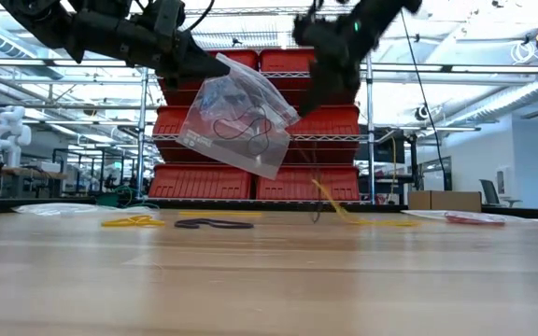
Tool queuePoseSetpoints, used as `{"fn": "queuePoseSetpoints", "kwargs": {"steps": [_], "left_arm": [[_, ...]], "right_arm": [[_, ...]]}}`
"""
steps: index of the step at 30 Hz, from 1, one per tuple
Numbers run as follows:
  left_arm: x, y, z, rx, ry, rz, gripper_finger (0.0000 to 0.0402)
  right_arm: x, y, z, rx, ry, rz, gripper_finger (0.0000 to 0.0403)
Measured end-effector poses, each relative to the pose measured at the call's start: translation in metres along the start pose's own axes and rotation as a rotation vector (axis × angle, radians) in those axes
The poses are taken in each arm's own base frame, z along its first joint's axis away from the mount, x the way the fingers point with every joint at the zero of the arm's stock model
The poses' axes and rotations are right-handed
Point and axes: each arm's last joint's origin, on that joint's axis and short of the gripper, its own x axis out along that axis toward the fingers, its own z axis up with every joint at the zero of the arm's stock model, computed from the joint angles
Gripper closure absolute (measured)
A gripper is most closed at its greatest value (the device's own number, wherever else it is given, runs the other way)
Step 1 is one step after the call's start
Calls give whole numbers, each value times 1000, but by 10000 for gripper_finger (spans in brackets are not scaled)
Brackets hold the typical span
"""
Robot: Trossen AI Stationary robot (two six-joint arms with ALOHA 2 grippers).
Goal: Sort rubber bands
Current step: Put the right purple rubber band into the zip bag
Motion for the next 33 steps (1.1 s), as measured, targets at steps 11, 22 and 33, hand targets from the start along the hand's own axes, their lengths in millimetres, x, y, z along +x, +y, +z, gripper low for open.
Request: {"fn": "queuePoseSetpoints", "kwargs": {"steps": [11,22,33], "left_arm": [[0,0,0,-1,0,-6,402],[0,0,0,-1,1,-10,402],[0,-2,0,-2,3,-62,402]], "right_arm": [[-48,16,36,-85,-40,42,403],[-81,10,43,-38,94,98,403],[-104,11,60,-60,28,223,403]]}}
